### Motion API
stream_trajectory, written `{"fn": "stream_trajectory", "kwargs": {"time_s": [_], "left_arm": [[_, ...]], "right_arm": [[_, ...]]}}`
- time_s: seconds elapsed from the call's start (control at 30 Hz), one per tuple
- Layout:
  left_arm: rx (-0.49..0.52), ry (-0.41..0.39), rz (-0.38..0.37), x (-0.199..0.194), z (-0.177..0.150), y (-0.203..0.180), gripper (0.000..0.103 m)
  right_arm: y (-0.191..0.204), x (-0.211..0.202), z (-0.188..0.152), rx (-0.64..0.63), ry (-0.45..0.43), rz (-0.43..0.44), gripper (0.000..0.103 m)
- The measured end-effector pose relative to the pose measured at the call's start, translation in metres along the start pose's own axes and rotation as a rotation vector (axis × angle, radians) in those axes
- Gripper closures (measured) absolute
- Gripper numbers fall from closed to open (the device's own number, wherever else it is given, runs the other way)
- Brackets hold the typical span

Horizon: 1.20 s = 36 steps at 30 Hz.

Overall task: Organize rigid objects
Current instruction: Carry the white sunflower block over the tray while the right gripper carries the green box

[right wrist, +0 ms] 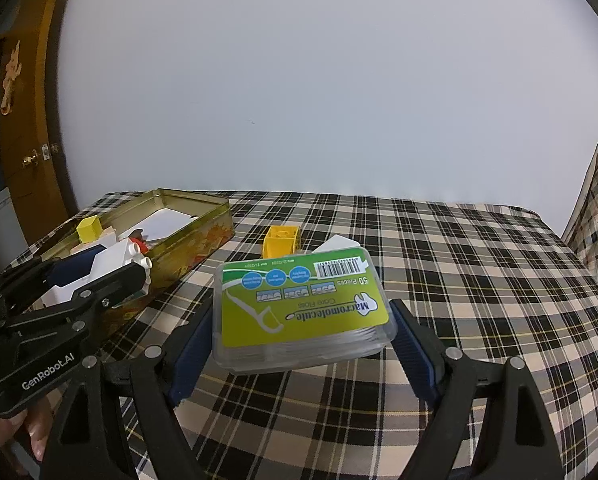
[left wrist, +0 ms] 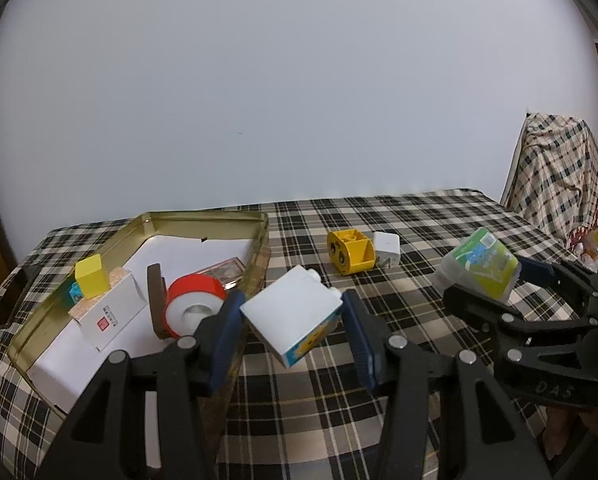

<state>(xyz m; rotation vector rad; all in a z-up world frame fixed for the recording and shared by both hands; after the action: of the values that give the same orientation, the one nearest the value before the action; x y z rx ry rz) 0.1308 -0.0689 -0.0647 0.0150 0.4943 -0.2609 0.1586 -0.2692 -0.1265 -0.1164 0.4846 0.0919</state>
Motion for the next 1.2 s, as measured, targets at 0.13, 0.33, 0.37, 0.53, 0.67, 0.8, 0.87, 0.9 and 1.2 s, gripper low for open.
{"fn": "stream_trajectory", "kwargs": {"time_s": [0.13, 0.33, 0.37, 0.53, 0.67, 0.8, 0.87, 0.9, 1.2], "left_arm": [[-0.006, -0.006, 0.003, -0.003, -0.001, 0.004, 0.053], [-0.006, -0.019, 0.013, -0.009, -0.002, 0.008, 0.053], [-0.007, -0.021, 0.013, -0.01, -0.002, 0.008, 0.053], [-0.019, -0.027, 0.018, -0.014, -0.003, 0.014, 0.053], [-0.028, -0.031, 0.023, -0.017, -0.004, 0.019, 0.053], [-0.038, -0.034, 0.027, -0.019, -0.004, 0.025, 0.053], [-0.041, -0.035, 0.029, -0.02, -0.005, 0.027, 0.053], [-0.042, -0.036, 0.03, -0.021, -0.005, 0.028, 0.053], [-0.056, -0.057, 0.05, -0.03, -0.007, 0.039, 0.053]], "right_arm": [[0.004, -0.003, -0.001, -0.009, -0.005, 0.001, 0.018], [0.012, -0.005, -0.002, -0.015, -0.009, 0.017, 0.018], [0.014, -0.005, -0.002, -0.018, -0.008, 0.021, 0.018], [0.02, -0.008, -0.003, -0.028, -0.015, 0.024, 0.018], [0.023, -0.011, -0.003, -0.028, -0.022, 0.029, 0.018], [0.03, -0.013, -0.003, -0.035, -0.031, 0.035, 0.018], [0.034, -0.014, -0.004, -0.04, -0.033, 0.04, 0.018], [0.036, -0.014, -0.004, -0.043, -0.033, 0.044, 0.018], [0.052, -0.018, -0.004, -0.058, -0.045, 0.063, 0.018]]}}
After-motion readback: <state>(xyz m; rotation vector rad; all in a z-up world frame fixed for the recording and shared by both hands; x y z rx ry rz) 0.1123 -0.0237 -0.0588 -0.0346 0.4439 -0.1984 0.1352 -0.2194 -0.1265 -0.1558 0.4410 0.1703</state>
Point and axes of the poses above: each gripper's, at about its wrist camera, not at the fingertips, and x roughly the way its jaws point, y to its left, z to its top, the point moved 5 cm from there along x, roughly the way its jaws point, and after that the axes turned 5 degrees about -z, right-handed, at the moved point
